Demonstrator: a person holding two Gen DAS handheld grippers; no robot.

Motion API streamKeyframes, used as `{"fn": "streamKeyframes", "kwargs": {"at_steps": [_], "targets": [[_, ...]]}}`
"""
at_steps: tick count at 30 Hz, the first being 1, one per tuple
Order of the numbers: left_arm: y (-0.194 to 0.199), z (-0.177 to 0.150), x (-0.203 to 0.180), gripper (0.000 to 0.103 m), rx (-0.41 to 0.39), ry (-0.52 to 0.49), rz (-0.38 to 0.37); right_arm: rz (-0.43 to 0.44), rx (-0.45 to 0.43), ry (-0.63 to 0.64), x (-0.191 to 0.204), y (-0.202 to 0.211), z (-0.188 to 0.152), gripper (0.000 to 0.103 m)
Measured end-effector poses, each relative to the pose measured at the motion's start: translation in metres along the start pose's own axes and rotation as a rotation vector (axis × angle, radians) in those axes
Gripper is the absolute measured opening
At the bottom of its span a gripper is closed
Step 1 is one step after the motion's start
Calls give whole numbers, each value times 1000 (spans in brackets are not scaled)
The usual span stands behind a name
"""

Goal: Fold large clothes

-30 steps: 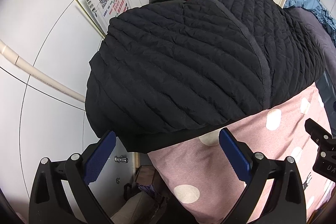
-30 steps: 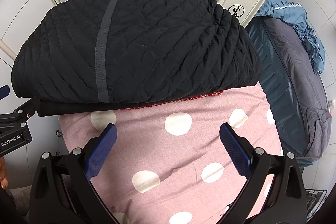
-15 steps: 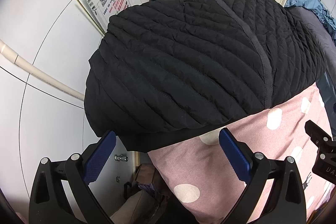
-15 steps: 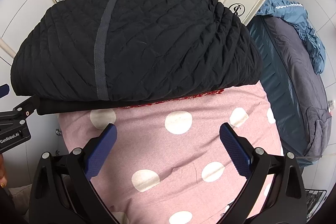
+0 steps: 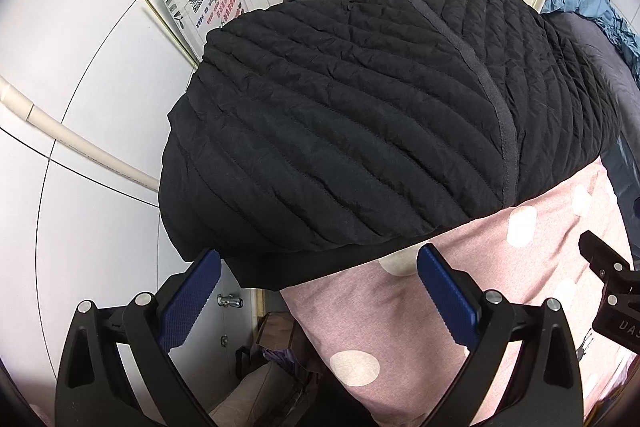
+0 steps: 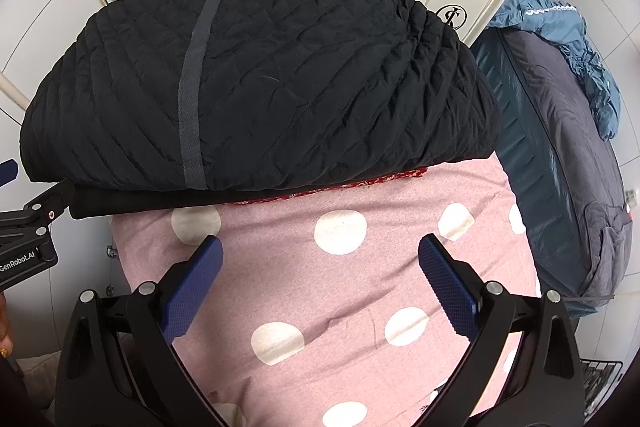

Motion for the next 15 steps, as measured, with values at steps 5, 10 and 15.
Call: {"fn": "streamKeyframes", "kwargs": {"at_steps": [5,10,15], "targets": [[3,3,-2,97,-7,-8,3,0,-5,1,0,2,1,97],[5,3,-3,97,-11,-16,4,-1,-7,-1,-1,2,1,97],[4,3,-3,97,-6,-22,6,1,-5,8,2,2,1,97]]}}
Point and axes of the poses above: each gripper's, at about its wrist camera, not at the fingertips, and y roughly against the way its jaws point, x to its left, z to its top, the point moved 9 cm from there along -y, roughly the way its jaws point, and after that the axes turned 15 degrees about z, right-handed, at the moved point
